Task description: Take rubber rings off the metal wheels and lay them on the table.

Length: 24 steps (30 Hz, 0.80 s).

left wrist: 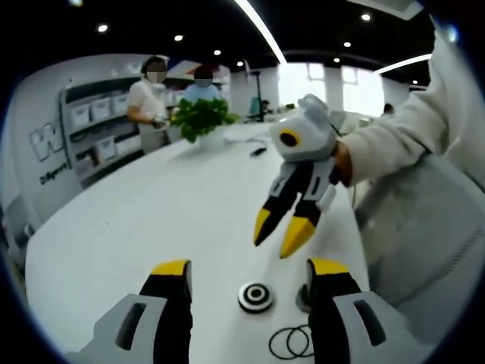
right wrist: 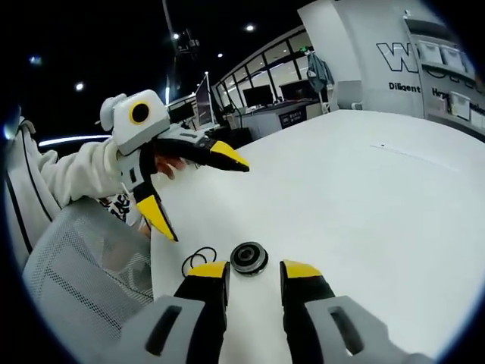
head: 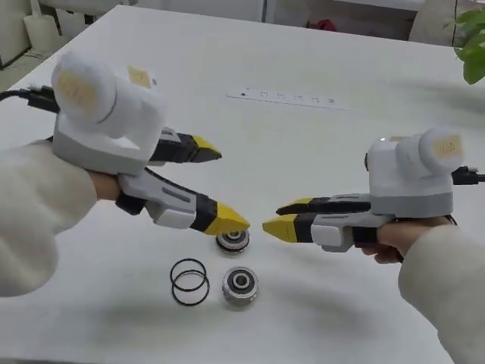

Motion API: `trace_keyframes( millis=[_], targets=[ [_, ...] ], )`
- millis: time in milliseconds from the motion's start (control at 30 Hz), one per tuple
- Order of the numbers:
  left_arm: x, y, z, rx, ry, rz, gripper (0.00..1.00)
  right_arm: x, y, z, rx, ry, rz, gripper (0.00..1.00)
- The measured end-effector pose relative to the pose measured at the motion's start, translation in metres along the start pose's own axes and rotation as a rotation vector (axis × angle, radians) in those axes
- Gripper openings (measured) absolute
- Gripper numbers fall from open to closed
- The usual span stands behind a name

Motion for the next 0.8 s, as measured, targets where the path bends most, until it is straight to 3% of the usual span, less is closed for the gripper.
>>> trace_keyframes(
  millis=[233,667,800],
  targets=[
    [0.019,0.001,0.002,-0.002,0.006,-0.006,0.54,0.005,-0.002,0.0,-0.007,0.027,-0.001,0.24],
    [0.04,0.002,0.009,-0.042,-0.032,-0.037,0.35,0.003,-0.005,-0.001,-0.004,0.018,-0.002,0.24],
    [0.042,0.002,0.009,-0.049,-0.056,-0.056,0.26,0.002,-0.005,0.0,-0.007,0.015,-0.006,0.24]
  ],
)
Point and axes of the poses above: the centre of the closed fingertips' face, and the gripper's own axes: z roughly forward along the fingers, y roughly to its left, x roughly out of its underside, the point moved 10 cm from there along -z, roughly backward along the fingers, and after that the axes turned 13 degrees about -y, right-handed, at the moved point
